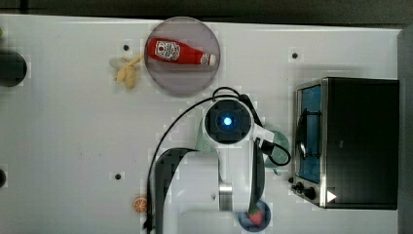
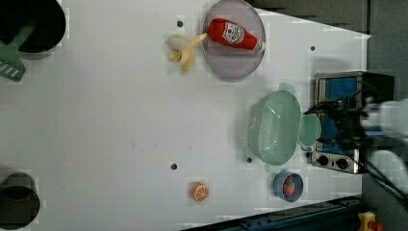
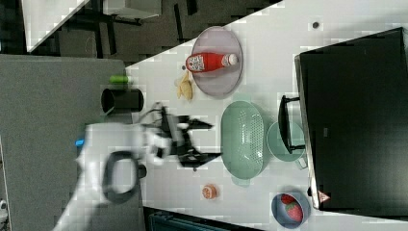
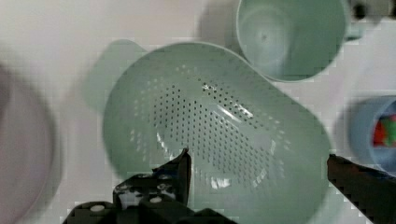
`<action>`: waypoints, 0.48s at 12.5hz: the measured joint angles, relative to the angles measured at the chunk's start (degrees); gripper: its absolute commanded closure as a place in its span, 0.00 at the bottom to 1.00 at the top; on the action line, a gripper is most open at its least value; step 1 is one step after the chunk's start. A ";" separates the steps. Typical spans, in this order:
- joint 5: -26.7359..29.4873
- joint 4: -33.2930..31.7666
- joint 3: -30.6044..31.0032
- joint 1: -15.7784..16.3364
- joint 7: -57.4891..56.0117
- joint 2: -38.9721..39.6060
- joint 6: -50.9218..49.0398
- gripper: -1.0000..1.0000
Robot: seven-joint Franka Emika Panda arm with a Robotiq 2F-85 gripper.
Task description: Drag strainer left to right.
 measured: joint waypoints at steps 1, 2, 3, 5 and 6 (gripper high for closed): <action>3.47 2.35 0.25 0.41 -2.00 -3.33 -4.78 0.00; 4.53 5.71 -0.05 0.93 -4.21 -6.14 -10.35 0.00; 4.40 9.40 0.03 0.94 -7.39 -8.44 -14.17 0.00; 3.00 15.44 0.06 0.73 -13.77 -12.24 -20.21 0.00; 2.77 17.90 -0.03 0.40 -15.97 -13.83 -22.70 0.00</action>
